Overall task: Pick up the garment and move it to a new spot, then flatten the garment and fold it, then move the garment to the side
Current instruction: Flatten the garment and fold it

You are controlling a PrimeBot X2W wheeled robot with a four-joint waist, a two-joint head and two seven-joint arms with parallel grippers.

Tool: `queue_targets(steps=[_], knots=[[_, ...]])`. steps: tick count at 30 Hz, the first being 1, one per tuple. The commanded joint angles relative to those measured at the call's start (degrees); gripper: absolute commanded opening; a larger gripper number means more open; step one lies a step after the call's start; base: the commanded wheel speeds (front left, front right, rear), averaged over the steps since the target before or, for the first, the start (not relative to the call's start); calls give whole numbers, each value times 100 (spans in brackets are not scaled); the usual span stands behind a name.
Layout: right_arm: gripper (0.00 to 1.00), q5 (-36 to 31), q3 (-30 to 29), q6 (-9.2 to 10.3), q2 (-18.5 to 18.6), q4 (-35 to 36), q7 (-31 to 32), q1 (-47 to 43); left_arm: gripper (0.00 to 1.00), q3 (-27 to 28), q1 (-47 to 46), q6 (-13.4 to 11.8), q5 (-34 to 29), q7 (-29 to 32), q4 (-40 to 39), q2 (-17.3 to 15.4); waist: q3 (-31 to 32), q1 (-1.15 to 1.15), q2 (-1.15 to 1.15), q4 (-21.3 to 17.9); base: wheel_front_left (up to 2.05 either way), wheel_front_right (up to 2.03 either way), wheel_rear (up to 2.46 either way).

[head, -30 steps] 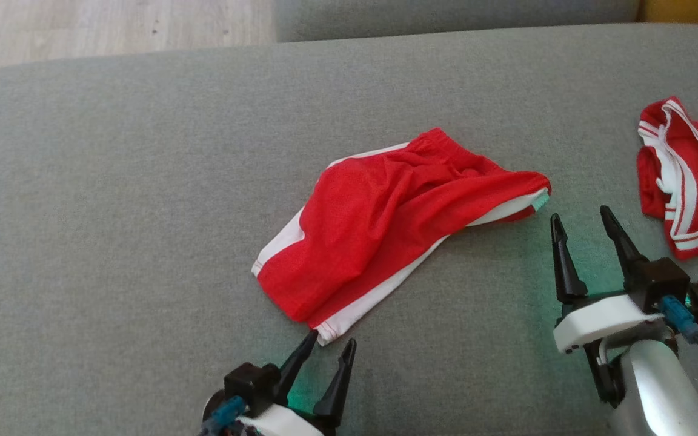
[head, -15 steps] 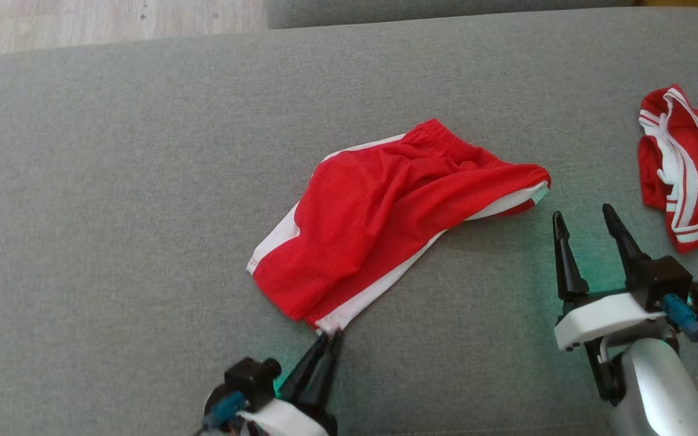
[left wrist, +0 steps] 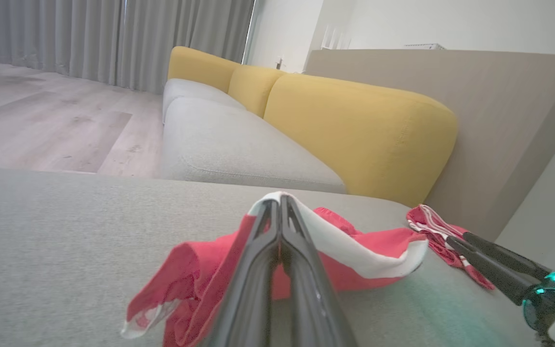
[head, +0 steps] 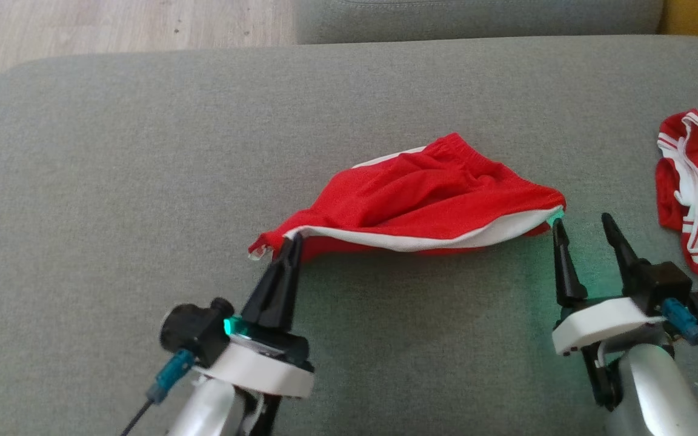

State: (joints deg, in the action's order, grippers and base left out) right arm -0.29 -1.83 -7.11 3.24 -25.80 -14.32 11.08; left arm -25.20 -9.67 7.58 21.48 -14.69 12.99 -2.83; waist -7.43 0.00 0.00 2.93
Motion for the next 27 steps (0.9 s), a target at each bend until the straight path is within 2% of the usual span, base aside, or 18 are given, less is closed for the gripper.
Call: queue_targets(steps=[1, 8, 17, 18, 19, 20, 23, 25, 27], knots=[[100, 44, 165, -37, -25, 146, -68, 82, 0, 230, -244, -9, -47, -30, -165, -21, 5, 0, 0, 2, 0, 0, 0], [100, 243, 388, -37, -34, 107, -68, 200, 0, 738, -665, -9, -243, -30, 403, -230, -156, 0, 0, -155, 0, 0, 0], [100, 457, 557, -37, -35, 95, -68, 343, 1, 1381, -1101, -87, -578, -30, 2212, -255, -388, 0, 0, -413, 0, 0, 0], [100, 475, 565, -37, -35, 97, -68, 342, 37, 1409, -1097, -100, -627, -31, 2329, -242, -385, 0, 0, -427, 0, 0, 0], [100, 491, 571, -37, -35, 102, -68, 337, 97, 1440, -1081, -125, -682, -31, 2409, -230, -372, 0, 0, -437, 0, 0, 0], [100, 508, 573, -37, -35, 109, -68, 322, 100, 1494, -1047, -163, -706, -31, 2457, -208, -345, 0, 0, -443, 0, 0, 0], [100, 566, 586, -37, -35, 155, -68, 243, 100, 1680, -869, -297, -816, -31, 2391, -157, -218, 0, 0, -440, 0, 0, 0], [100, 626, 602, -37, -35, 290, -68, 145, 100, 1909, -561, -517, -994, -31, 2046, -119, -61, 0, 0, -410, 0, 0, 0], [100, 640, 641, -37, -35, 383, -68, 61, 100, 2036, -301, -633, -1123, -31, 1754, -95, 60, 0, 0, -378, 0, 0, 0]])
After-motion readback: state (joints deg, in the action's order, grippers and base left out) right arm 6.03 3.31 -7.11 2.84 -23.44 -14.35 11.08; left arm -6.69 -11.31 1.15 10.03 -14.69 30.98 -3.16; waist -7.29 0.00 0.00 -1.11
